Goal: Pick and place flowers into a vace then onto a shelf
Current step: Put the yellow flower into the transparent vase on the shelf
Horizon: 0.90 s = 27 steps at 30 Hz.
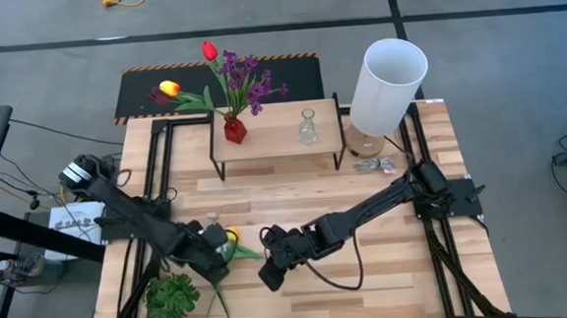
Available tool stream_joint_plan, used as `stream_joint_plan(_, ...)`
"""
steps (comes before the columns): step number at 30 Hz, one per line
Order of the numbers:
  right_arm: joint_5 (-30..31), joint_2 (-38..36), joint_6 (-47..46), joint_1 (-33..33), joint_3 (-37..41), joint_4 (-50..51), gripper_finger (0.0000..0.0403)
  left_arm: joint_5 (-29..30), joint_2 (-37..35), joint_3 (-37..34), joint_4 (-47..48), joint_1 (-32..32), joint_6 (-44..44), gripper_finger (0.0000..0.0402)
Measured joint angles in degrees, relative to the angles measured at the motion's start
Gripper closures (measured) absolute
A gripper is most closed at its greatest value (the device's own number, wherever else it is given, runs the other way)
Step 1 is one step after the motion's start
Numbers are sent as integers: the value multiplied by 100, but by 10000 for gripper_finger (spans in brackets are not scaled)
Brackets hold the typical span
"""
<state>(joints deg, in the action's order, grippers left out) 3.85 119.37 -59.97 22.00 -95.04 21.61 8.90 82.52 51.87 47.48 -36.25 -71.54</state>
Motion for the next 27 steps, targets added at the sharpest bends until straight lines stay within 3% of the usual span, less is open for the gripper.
stream_joint_plan(12,101,0,42,167,0,344,290,-373,584,-4,-1047,55,-170,226)
stream_joint_plan(19,154,0,51,154,2,351,290,-220,835,-2,-923,57,-389,226)
stream_joint_plan(27,226,0,160,151,2,323,290,-495,1305,-2,-1124,57,-431,226)
